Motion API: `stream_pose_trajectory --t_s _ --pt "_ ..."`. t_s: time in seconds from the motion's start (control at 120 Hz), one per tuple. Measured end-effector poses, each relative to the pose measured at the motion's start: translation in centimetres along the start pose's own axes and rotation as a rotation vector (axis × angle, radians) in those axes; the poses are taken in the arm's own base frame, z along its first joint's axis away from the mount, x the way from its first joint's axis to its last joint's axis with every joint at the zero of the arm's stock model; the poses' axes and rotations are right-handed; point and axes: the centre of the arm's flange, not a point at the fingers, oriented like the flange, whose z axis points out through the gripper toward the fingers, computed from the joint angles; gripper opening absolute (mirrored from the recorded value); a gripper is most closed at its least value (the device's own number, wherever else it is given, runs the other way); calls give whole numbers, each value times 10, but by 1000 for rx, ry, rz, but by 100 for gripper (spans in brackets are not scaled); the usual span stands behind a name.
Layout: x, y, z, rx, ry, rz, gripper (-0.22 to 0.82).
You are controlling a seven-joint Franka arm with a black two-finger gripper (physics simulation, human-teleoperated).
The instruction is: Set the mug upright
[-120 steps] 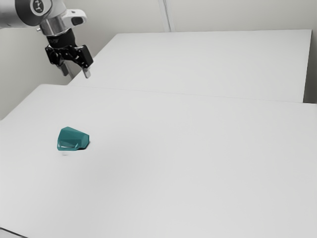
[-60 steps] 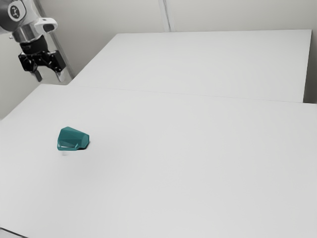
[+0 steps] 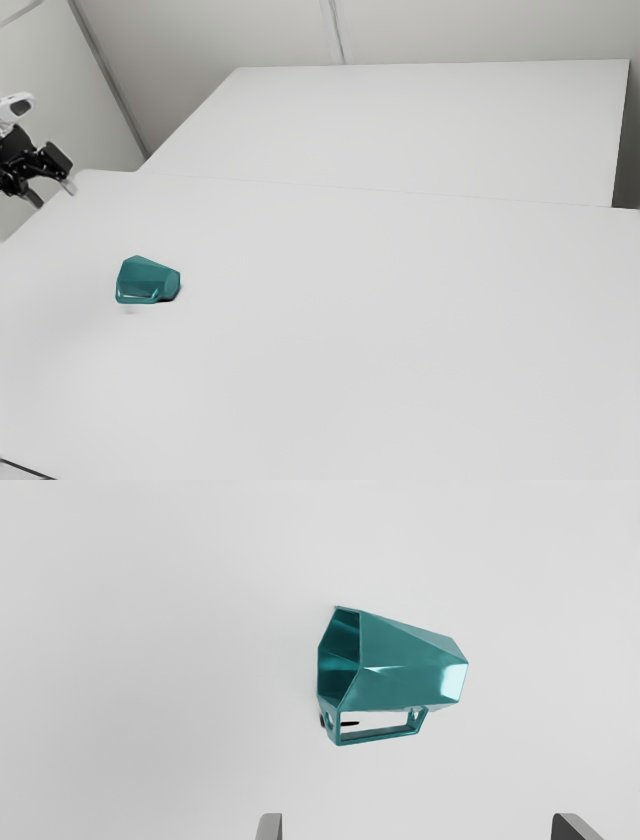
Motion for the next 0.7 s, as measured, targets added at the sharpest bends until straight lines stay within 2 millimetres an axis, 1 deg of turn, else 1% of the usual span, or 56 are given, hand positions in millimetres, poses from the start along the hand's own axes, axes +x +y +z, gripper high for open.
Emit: stream_pose_trajectory --t_s 0.083,0.175,0.267,0.375,0.433,0.5,0.608,0.7 --pt "7 -14 16 -52 34 33 59" --pt "8 -25 30 -100 71 70 59" --pt "6 -32 53 -158 94 100 59" --pt "-3 -46 83 -225 124 112 58" --pt "-7 -53 93 -248 144 120 59" --pt "-6 -58 103 -261 161 140 59" --pt "-3 -69 129 -299 188 161 59" --pt "-2 -74 144 -322 209 182 59"
